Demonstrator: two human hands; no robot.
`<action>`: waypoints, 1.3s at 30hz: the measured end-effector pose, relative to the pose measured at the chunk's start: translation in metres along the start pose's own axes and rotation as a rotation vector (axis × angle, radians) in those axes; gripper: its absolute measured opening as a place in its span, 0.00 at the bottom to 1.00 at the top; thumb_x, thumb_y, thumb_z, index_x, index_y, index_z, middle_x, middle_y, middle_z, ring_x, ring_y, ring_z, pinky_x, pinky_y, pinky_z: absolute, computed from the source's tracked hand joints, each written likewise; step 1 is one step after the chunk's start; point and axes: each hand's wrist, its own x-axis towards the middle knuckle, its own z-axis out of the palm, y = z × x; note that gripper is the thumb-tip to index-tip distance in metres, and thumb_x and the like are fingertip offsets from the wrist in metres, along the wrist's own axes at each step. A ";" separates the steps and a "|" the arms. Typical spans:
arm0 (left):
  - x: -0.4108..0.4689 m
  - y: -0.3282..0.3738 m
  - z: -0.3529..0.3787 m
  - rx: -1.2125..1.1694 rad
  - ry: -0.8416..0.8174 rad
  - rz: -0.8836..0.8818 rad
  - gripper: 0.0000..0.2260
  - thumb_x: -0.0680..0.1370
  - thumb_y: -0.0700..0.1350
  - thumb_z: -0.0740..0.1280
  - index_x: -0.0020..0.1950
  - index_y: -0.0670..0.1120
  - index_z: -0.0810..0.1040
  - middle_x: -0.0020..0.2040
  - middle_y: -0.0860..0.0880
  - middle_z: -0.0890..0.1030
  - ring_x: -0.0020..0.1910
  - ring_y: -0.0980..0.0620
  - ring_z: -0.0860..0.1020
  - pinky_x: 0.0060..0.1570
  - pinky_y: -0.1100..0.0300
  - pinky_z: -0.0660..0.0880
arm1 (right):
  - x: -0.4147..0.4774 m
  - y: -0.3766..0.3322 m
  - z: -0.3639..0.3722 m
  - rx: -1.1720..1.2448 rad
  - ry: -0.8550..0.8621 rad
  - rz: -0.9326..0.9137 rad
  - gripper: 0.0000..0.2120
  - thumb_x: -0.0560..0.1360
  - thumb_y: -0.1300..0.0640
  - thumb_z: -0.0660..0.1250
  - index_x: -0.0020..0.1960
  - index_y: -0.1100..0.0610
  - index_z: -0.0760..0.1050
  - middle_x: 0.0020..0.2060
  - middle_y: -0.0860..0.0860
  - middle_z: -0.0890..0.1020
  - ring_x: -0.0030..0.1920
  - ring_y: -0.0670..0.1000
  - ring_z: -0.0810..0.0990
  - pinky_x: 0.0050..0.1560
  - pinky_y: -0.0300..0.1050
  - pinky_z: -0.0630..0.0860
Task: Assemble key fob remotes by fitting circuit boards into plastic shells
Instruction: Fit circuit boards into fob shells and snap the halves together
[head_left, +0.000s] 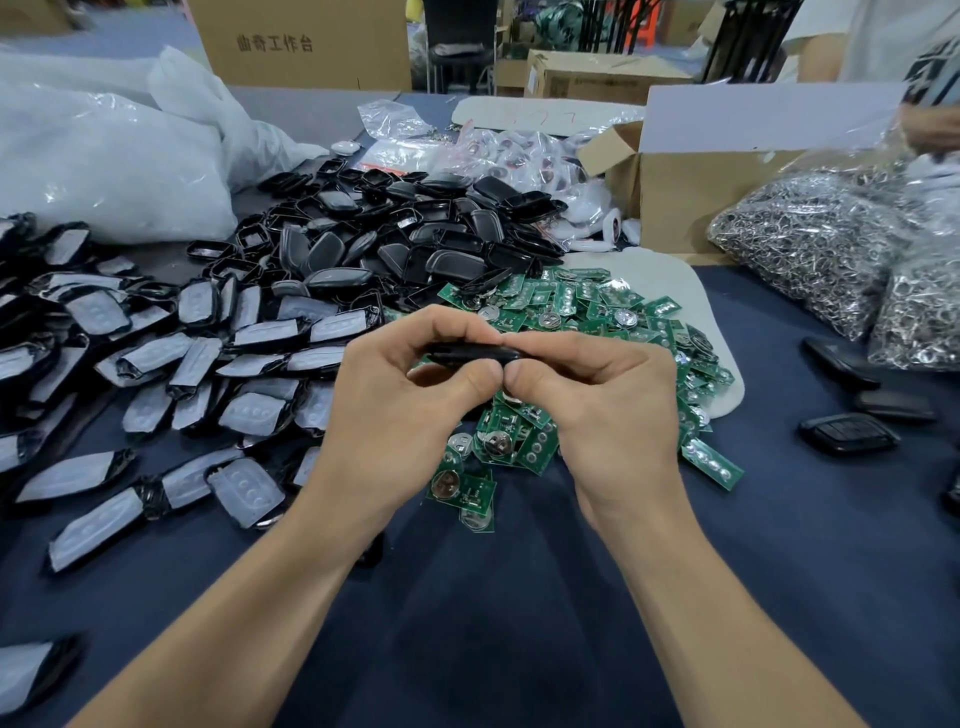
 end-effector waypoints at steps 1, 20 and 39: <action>0.000 -0.001 -0.001 0.002 0.000 0.001 0.10 0.73 0.33 0.75 0.44 0.48 0.85 0.40 0.50 0.85 0.39 0.55 0.82 0.40 0.62 0.81 | 0.000 0.000 0.000 -0.001 0.004 0.001 0.11 0.66 0.64 0.76 0.45 0.52 0.89 0.37 0.53 0.88 0.41 0.61 0.87 0.45 0.51 0.85; 0.000 -0.004 -0.004 -0.026 0.028 -0.036 0.13 0.71 0.31 0.77 0.43 0.50 0.86 0.42 0.53 0.87 0.41 0.55 0.84 0.43 0.62 0.81 | -0.002 0.002 0.002 0.026 -0.014 0.088 0.08 0.67 0.64 0.76 0.44 0.54 0.88 0.37 0.52 0.88 0.38 0.50 0.87 0.42 0.43 0.82; -0.002 -0.005 -0.001 0.162 0.057 -0.097 0.16 0.74 0.39 0.77 0.55 0.59 0.87 0.51 0.60 0.88 0.53 0.59 0.86 0.54 0.59 0.82 | 0.000 -0.004 0.008 0.536 -0.310 0.659 0.09 0.84 0.65 0.60 0.49 0.63 0.78 0.36 0.57 0.86 0.35 0.53 0.87 0.36 0.46 0.84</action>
